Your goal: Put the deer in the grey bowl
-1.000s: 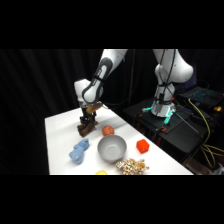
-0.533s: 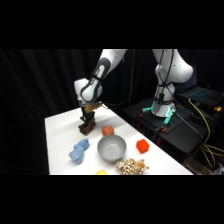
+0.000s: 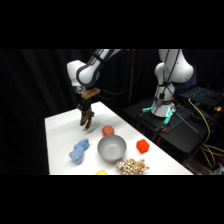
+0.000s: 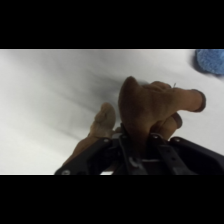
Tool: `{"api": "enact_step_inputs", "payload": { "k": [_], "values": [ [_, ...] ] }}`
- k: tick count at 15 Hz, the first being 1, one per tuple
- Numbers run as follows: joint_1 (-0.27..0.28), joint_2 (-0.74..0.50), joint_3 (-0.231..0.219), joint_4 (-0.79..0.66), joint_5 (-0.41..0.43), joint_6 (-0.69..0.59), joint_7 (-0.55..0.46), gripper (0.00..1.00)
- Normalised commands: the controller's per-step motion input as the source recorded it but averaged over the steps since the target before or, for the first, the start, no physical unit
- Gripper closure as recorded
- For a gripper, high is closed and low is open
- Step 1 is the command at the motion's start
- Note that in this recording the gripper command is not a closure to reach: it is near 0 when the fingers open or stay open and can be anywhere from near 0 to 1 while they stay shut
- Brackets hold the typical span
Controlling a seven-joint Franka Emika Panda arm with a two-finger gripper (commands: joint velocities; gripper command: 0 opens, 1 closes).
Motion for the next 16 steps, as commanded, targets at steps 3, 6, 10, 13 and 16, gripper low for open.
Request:
{"api": "enact_step_inputs", "payload": {
  "k": [3, 6, 10, 13, 16],
  "values": [
    [0.131, -0.48, -0.002, -0.08, -0.301, -0.28, -0.15, 0.52],
    [0.098, -0.46, 0.12, -0.25, -0.168, -0.1, -0.28, 0.52],
    [0.108, -0.45, 0.181, -0.37, -0.083, 0.03, -0.3, 0.52],
    [0.134, -0.47, 0.204, -0.44, -0.05, 0.06, -0.28, 0.52],
    [0.13, -0.51, 0.187, -0.51, -0.041, 0.11, -0.24, 0.52]
  ]
}}
